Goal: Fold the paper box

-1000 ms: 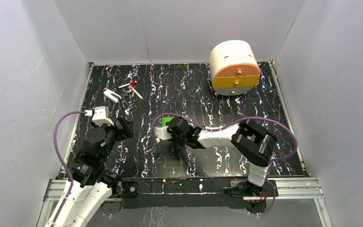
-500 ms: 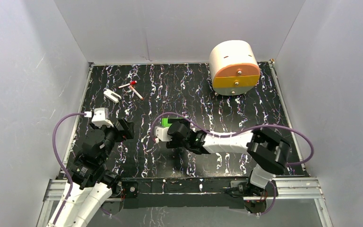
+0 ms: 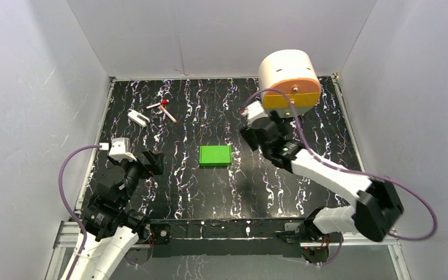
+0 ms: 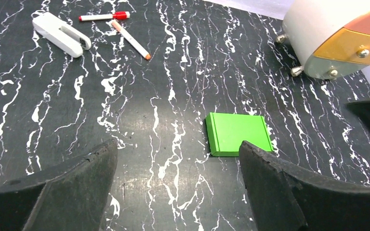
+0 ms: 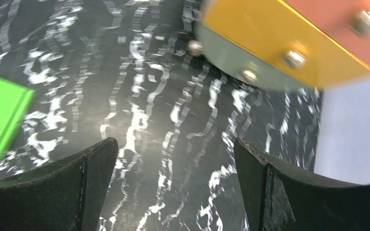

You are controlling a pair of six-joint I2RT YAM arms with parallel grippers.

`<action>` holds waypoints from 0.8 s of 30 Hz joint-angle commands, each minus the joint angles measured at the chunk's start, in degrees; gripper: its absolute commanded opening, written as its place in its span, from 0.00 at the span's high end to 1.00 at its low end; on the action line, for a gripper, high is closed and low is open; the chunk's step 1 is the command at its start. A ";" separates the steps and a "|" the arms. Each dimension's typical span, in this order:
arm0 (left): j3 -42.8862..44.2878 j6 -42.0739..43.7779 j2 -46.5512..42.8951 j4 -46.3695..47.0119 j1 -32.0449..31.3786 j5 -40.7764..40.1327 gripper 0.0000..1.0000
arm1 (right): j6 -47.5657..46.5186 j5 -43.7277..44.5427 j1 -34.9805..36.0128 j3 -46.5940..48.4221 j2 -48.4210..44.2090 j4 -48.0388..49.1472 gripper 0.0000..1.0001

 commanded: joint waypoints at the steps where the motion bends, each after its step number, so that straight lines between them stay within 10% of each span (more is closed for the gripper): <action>1: 0.96 -0.23 -2.91 -2.23 0.10 -4.09 0.07 | 14.90 8.46 -5.03 -5.69 -12.66 -2.49 0.01; 16: 1.37 -1.26 -14.81 -1.56 0.15 -14.16 0.06 | 37.66 20.09 -9.03 -13.46 -52.11 -21.85 0.01; 24: 1.29 -2.19 -15.54 -0.88 0.11 -15.40 0.06 | 39.42 20.70 -8.99 -15.10 -57.56 -22.17 0.01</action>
